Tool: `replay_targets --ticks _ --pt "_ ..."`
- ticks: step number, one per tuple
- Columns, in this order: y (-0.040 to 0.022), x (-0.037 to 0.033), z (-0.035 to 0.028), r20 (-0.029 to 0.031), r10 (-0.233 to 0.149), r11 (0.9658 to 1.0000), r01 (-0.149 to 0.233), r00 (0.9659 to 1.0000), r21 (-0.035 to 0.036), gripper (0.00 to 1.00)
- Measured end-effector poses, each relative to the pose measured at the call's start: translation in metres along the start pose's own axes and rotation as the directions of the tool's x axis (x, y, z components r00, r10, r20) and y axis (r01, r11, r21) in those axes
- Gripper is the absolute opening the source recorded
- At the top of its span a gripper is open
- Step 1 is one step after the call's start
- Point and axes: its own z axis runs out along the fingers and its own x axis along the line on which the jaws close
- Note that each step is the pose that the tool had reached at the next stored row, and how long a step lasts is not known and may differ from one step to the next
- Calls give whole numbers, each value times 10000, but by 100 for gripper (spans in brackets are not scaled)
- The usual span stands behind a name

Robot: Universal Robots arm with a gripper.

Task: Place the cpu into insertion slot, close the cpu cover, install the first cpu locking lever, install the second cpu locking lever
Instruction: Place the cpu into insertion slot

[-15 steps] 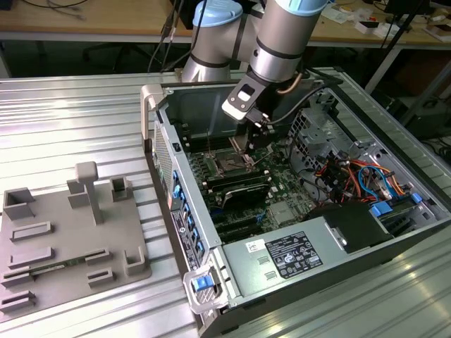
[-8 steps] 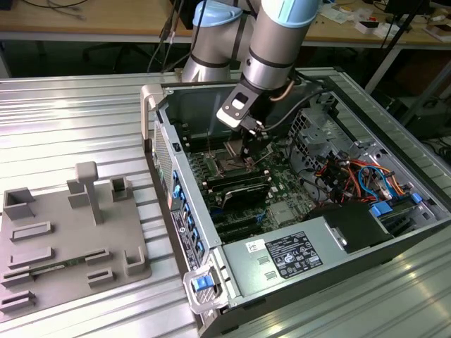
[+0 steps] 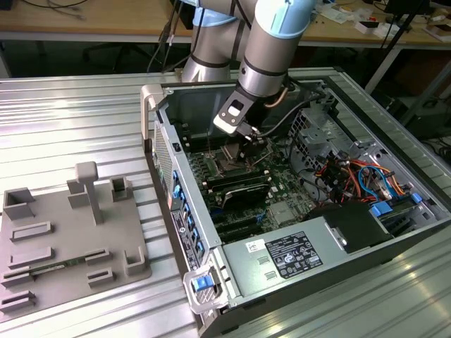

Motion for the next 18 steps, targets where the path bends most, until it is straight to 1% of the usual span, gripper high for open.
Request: replay_targets --ticks 4,8,18 --pt "-18 -1 61 0 20 10000 -20 10000 0 55" --pt "-26 -3 131 3 206 9998 -206 9998 -2 55" --pt "-33 -5 238 2 253 9997 -253 9997 35 55"
